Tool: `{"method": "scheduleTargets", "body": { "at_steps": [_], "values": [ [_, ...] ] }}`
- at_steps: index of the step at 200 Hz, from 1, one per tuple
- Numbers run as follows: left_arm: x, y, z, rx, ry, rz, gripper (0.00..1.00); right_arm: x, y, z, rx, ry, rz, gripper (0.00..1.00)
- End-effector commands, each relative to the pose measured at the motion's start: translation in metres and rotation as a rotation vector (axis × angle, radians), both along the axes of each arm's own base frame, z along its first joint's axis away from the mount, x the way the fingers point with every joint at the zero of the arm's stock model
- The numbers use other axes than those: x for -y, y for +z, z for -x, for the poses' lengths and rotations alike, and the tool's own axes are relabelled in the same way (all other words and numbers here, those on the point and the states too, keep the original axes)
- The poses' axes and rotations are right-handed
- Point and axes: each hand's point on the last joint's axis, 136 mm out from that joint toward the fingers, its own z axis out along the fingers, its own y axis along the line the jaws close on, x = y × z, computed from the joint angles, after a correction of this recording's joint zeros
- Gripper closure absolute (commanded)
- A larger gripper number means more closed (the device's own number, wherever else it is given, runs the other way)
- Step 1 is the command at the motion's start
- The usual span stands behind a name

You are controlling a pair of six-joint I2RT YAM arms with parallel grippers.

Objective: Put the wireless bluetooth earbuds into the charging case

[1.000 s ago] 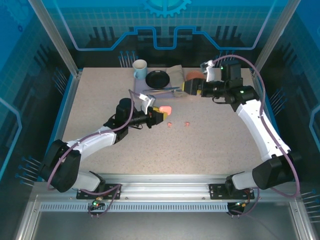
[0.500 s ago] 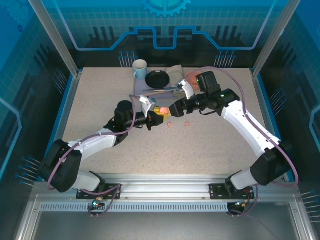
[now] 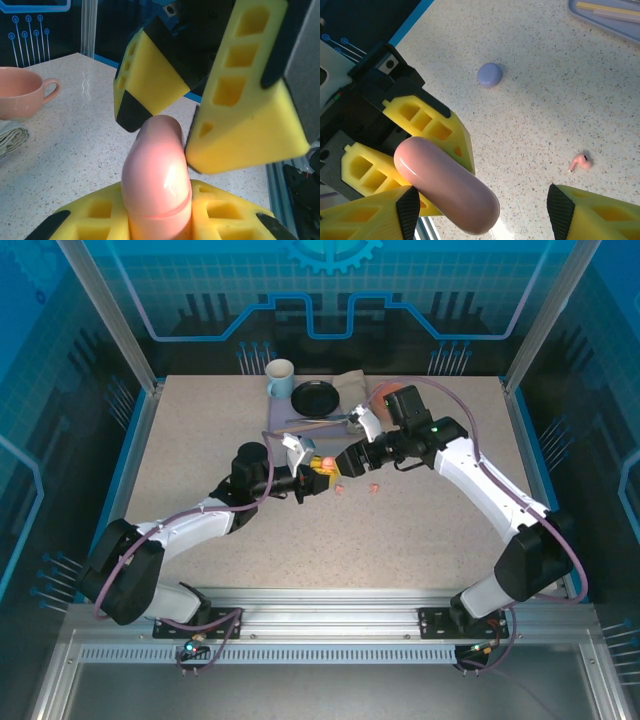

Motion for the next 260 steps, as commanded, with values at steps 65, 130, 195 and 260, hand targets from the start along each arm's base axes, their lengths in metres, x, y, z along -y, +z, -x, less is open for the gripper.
{"method": "scheduleTargets", "body": {
  "at_steps": [65,130,195,260],
  "values": [
    [0.013,0.022,0.026,0.119,-0.085,0.018,1.00,0.020,0.022,-0.059,0.033,-0.184,-0.027,0.33],
    [-0.042,0.016,-0.005,0.222,0.330,0.024,1.00,0.091,-0.062,-0.061,-0.301,-0.611,0.126,0.31],
    [-0.066,0.023,-0.009,0.263,0.466,0.064,1.00,0.043,-0.148,-0.036,-0.468,-0.703,0.474,0.35],
    [-0.079,0.036,-0.008,0.285,0.491,0.119,1.00,0.009,-0.190,-0.049,-0.490,-0.759,0.641,0.38]
  ]
}}
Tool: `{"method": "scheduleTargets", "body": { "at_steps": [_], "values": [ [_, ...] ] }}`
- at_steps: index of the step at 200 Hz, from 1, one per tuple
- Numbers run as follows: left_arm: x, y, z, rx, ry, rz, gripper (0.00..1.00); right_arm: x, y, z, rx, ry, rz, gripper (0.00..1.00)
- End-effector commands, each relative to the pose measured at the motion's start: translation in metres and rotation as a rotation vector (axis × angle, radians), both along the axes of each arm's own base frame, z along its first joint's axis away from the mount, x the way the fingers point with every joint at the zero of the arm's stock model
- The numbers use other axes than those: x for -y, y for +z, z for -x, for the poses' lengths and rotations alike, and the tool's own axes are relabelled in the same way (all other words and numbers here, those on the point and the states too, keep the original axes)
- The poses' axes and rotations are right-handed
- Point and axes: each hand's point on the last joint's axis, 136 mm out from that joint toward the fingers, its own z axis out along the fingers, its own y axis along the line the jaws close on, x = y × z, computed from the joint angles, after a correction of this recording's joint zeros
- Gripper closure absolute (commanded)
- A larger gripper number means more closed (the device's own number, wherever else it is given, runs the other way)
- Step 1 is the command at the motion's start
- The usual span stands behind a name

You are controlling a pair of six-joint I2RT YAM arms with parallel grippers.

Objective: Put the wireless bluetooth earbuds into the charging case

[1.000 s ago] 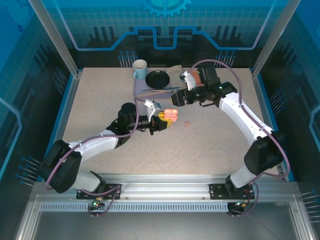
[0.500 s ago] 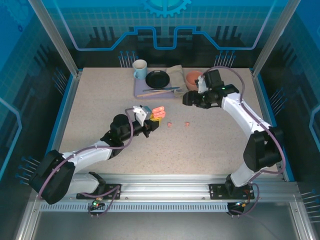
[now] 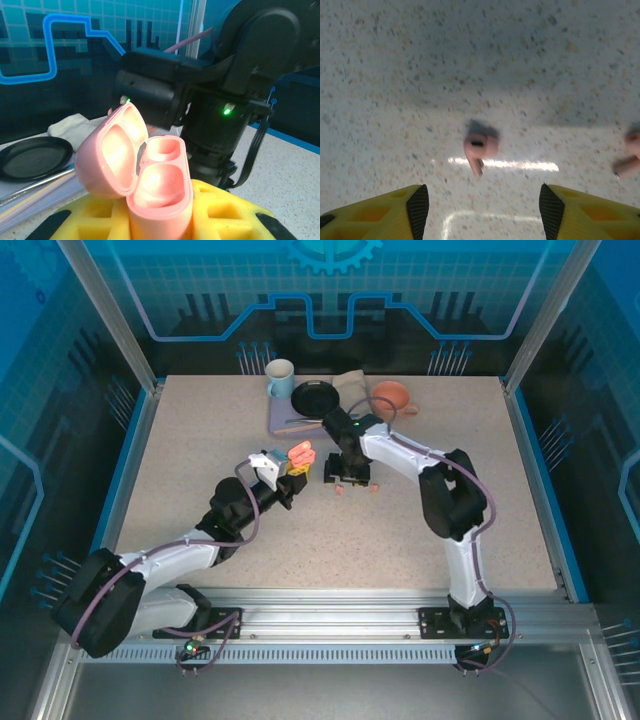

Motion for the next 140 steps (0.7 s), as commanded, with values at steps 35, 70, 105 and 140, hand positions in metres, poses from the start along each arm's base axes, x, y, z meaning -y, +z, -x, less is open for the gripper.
{"method": "scheduleTargets", "body": {
  "at_steps": [35,70,105,140],
  "values": [
    [-0.011,0.029,0.005,0.077,0.015,0.073,1.00,0.004,-0.016,-0.001,-0.040,-0.082,0.103,0.41],
    [-0.012,0.030,0.006,0.082,0.016,0.080,1.00,0.001,-0.029,0.000,-0.064,-0.094,0.105,0.45],
    [-0.013,0.032,0.007,0.086,0.013,0.082,1.00,0.000,-0.036,0.000,-0.074,-0.102,0.106,0.47],
    [-0.012,0.032,0.008,0.088,0.009,0.083,1.00,-0.003,-0.041,-0.001,-0.078,-0.106,0.095,0.51]
  ]
}}
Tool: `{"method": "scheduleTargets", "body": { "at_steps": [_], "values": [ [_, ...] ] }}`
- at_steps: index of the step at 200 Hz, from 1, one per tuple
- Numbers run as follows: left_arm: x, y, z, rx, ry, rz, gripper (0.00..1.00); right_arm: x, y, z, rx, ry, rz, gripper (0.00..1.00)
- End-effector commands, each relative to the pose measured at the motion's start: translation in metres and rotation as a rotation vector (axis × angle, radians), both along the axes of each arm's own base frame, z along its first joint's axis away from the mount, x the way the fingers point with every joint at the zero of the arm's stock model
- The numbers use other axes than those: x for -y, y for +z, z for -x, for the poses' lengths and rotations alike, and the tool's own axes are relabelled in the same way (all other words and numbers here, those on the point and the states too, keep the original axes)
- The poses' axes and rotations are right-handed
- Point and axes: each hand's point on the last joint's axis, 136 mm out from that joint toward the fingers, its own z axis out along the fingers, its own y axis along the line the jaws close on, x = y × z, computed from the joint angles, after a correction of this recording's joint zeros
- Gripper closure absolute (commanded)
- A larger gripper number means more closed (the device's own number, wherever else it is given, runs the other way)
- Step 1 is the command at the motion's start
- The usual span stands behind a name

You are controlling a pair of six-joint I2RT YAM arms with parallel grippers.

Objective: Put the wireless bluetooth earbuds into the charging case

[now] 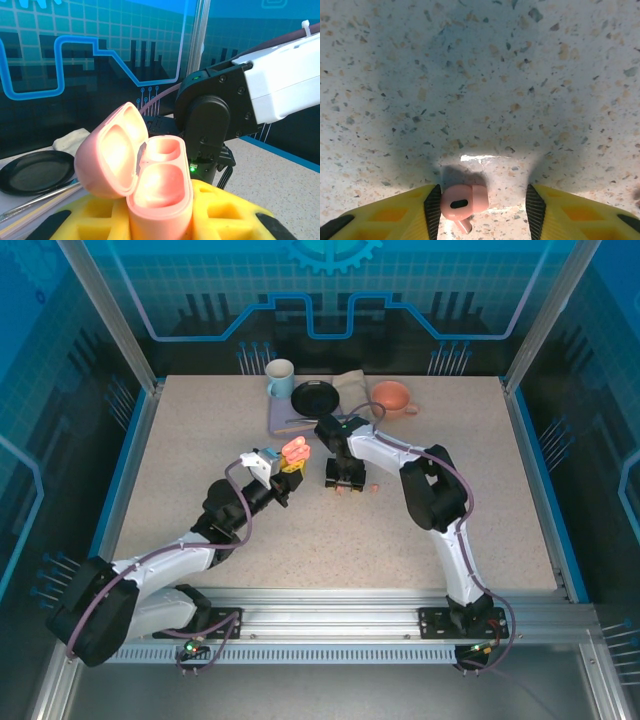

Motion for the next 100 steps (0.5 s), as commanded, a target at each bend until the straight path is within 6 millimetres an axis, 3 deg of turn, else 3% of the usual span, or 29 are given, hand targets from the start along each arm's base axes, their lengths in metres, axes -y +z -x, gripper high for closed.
{"method": "scheduleTargets", "body": {
  "at_steps": [1,100],
  "values": [
    [-0.0045,0.0151,0.0048,0.055,-0.002,0.035,1.00,-0.0075,-0.0033,0.0001,-0.006,-0.009,-0.003,0.51],
    [-0.0041,0.0167,0.0053,0.056,-0.005,0.035,1.00,-0.0096,-0.0127,-0.0061,-0.011,-0.033,-0.036,0.59]
  ]
}}
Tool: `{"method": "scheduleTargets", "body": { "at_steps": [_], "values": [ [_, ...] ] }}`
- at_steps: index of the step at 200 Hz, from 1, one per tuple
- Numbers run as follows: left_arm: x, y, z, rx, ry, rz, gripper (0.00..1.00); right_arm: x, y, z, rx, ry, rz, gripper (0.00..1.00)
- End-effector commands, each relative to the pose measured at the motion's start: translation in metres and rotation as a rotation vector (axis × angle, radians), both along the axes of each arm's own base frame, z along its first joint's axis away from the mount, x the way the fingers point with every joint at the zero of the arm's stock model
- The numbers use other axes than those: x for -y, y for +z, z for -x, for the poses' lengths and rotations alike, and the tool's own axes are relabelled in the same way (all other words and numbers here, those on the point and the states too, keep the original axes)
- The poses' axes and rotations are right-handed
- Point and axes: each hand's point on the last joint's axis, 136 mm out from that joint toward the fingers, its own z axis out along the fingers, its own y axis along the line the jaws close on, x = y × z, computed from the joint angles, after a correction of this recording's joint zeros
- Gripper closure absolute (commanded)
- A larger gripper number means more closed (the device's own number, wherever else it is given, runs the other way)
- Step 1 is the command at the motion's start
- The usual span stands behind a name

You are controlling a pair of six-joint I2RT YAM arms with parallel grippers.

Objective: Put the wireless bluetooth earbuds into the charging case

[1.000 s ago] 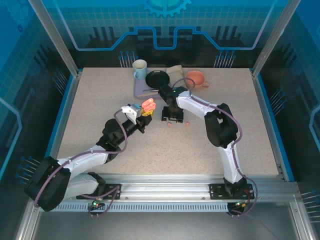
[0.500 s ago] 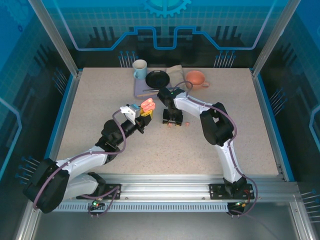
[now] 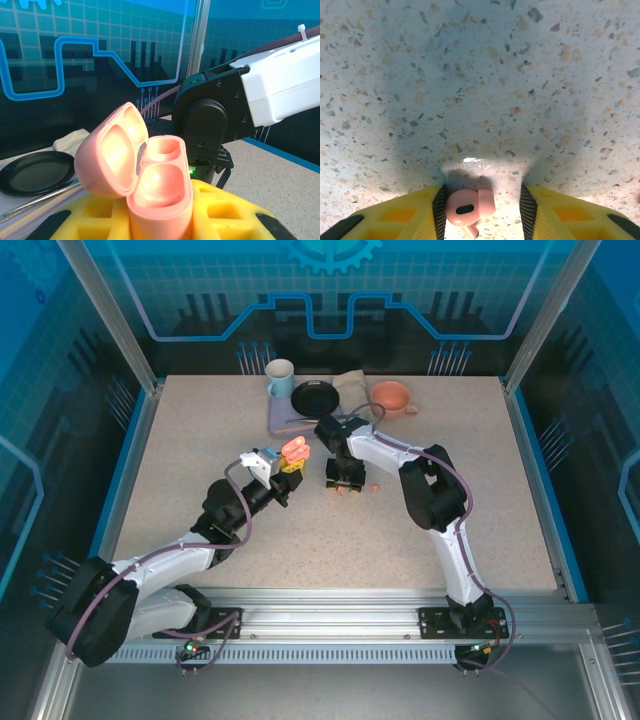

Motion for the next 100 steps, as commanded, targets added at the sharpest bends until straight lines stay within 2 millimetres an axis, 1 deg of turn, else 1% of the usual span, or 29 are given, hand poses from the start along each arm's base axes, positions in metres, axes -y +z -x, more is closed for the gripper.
{"method": "scheduleTargets", "body": {
  "at_steps": [1,12,66,82,91,100],
  "values": [
    [-0.0041,0.0159,0.0051,0.054,-0.005,0.034,1.00,-0.0088,-0.0098,-0.0060,-0.007,-0.023,-0.035,0.59],
    [-0.0040,0.0157,0.0052,0.052,-0.005,0.035,1.00,-0.0090,-0.0105,-0.0066,-0.008,-0.026,-0.039,0.61],
    [-0.0035,0.0149,0.0047,0.046,-0.007,0.032,1.00,-0.0086,-0.0121,-0.0105,-0.005,-0.026,-0.044,0.61],
    [-0.0030,0.0146,0.0042,0.043,-0.008,0.032,1.00,-0.0082,-0.0116,-0.0119,-0.003,-0.027,-0.048,0.65],
    [-0.0031,0.0153,0.0043,0.044,-0.008,0.034,1.00,-0.0084,-0.0118,-0.0126,-0.003,-0.026,-0.052,0.68],
    [-0.0029,0.0148,0.0035,0.038,-0.007,0.034,1.00,-0.0087,-0.0114,-0.0124,-0.004,-0.026,-0.054,0.69]
  ]
}}
